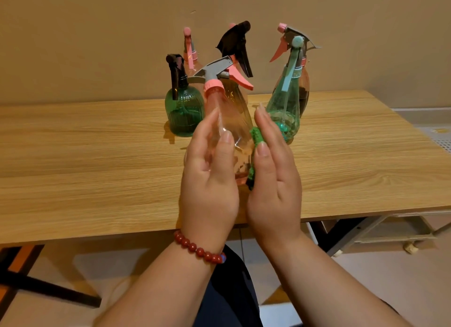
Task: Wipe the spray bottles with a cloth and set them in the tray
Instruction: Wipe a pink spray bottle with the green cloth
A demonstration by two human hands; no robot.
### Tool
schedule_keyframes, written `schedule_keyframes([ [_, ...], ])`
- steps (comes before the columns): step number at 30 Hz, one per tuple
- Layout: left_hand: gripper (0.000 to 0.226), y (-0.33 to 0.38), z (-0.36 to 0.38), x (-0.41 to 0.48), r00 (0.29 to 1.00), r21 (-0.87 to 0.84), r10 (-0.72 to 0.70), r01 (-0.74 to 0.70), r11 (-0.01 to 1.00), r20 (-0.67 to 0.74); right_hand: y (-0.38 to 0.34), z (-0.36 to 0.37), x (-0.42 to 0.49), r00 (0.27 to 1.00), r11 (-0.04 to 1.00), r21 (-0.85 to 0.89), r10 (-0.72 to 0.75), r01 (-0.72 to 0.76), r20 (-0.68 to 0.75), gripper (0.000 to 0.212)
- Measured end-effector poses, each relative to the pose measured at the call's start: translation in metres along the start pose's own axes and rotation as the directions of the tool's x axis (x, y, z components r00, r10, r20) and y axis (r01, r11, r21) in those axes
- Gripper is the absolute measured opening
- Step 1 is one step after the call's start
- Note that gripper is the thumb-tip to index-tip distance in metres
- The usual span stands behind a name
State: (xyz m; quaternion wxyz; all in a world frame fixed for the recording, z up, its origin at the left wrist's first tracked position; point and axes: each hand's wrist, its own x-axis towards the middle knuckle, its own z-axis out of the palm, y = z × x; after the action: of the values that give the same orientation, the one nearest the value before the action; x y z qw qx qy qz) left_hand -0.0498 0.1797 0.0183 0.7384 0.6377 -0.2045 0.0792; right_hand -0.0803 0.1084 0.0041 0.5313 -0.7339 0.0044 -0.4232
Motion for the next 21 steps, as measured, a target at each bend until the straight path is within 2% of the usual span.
schedule_keyframes([
  [3, 0.042, -0.004, -0.002, -0.005, 1.000, 0.014, -0.010, 0.010, 1.000, -0.002, -0.005, -0.001, 0.002, 0.964, 0.952, 0.157, 0.264, -0.262, 0.005, 0.037],
  [5, 0.043, -0.005, -0.004, -0.007, 1.000, 0.020, -0.016, 0.016, 1.000, -0.013, -0.003, -0.002, 0.000, 0.935, 0.914, 0.198, 0.354, -0.354, 0.038, 0.037],
  [6, 0.044, -0.005, -0.005, -0.008, 1.000, 0.014, -0.018, 0.018, 1.000, -0.014, -0.003, 0.000, -0.001, 0.933, 0.913, 0.196, 0.356, -0.358, 0.044, 0.037],
  [10, 0.043, -0.002, -0.007, -0.007, 1.000, -0.015, 0.000, 0.000, 1.000, 0.006, -0.007, 0.002, -0.008, 0.997, 0.995, 0.068, 0.071, -0.072, 0.013, 0.037],
  [11, 0.044, -0.001, -0.008, -0.007, 1.000, -0.028, -0.001, 0.001, 1.000, 0.010, -0.005, 0.002, -0.009, 0.999, 0.997, 0.055, 0.049, -0.049, 0.010, 0.038],
  [13, 0.042, -0.001, -0.008, -0.009, 1.000, -0.066, -0.003, 0.004, 0.998, 0.022, -0.008, 0.003, -0.006, 0.987, 0.978, 0.141, 0.158, -0.156, 0.003, 0.037],
  [15, 0.038, -0.002, -0.008, -0.011, 1.000, -0.089, -0.012, 0.013, 0.996, 0.009, -0.010, 0.002, -0.005, 0.948, 0.915, 0.254, 0.316, -0.312, 0.028, 0.037],
  [17, 0.034, -0.002, -0.009, -0.013, 0.999, -0.066, -0.033, 0.032, 0.997, -0.009, -0.007, 0.001, -0.006, 0.925, 0.889, 0.260, 0.378, -0.376, 0.046, 0.038],
  [21, 0.034, 0.001, -0.012, -0.015, 0.998, 0.061, -0.064, 0.063, 0.996, 0.011, -0.007, 0.001, -0.005, 0.978, 0.961, 0.185, 0.206, -0.207, 0.027, 0.037],
])
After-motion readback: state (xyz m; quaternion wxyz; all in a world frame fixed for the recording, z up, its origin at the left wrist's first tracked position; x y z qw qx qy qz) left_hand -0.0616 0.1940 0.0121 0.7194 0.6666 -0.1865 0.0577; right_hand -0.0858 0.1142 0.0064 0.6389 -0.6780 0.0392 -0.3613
